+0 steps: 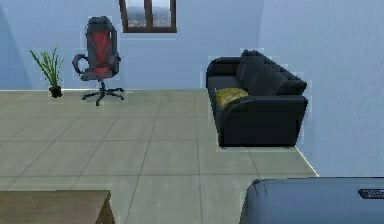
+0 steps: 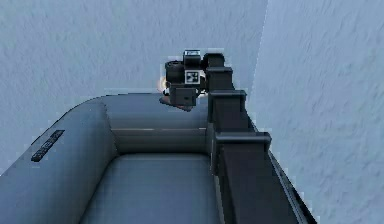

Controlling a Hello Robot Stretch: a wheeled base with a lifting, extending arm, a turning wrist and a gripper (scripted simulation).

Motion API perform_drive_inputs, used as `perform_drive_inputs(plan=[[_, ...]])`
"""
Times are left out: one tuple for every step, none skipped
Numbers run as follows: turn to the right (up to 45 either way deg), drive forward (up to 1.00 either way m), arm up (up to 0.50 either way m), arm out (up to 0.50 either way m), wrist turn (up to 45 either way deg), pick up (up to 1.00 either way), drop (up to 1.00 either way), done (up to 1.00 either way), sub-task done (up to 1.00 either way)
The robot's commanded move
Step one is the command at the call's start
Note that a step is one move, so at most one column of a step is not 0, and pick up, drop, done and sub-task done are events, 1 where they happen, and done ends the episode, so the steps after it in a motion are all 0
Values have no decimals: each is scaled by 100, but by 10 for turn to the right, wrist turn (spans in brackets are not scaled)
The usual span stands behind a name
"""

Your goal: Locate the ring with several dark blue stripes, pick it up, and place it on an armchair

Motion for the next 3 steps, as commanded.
perform_drive_inputs(plan=[[0, 0, 0, 0, 0, 0, 100, 0, 0], [0, 0, 0, -10, 0, 0, 0, 0, 0], [0, 0, 0, 0, 0, 0, 0, 100, 0]])
